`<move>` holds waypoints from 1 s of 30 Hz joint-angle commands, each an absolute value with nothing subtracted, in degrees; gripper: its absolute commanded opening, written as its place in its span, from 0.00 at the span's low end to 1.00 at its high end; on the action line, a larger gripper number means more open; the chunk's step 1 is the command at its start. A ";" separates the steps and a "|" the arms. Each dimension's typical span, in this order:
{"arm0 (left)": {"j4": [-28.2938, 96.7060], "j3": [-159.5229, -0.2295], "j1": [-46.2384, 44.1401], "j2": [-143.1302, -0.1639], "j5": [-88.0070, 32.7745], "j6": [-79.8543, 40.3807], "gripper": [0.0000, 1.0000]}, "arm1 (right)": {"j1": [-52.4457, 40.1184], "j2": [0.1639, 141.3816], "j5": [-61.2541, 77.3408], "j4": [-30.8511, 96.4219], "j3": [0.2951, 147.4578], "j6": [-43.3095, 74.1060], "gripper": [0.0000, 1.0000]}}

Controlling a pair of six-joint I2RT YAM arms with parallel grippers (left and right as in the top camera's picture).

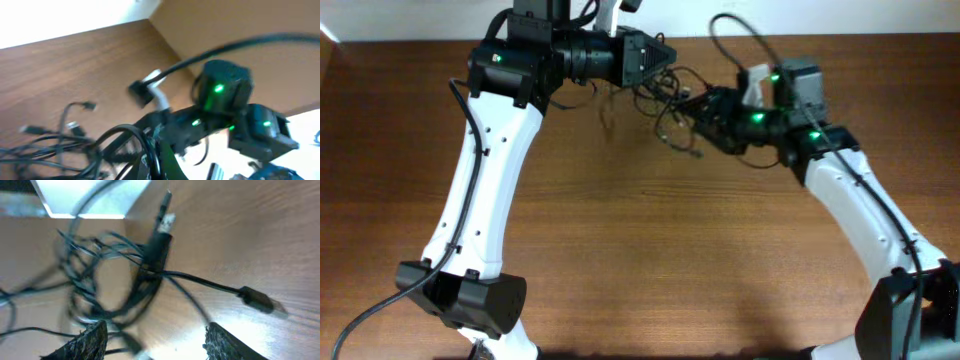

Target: Untangle cables

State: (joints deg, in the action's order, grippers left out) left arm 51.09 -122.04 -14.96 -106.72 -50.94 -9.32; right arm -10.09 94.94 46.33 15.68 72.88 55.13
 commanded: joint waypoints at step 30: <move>58.26 -122.78 -6.31 -106.80 -22.98 -15.03 0.00 | -6.68 98.67 43.66 21.23 73.45 36.10 0.04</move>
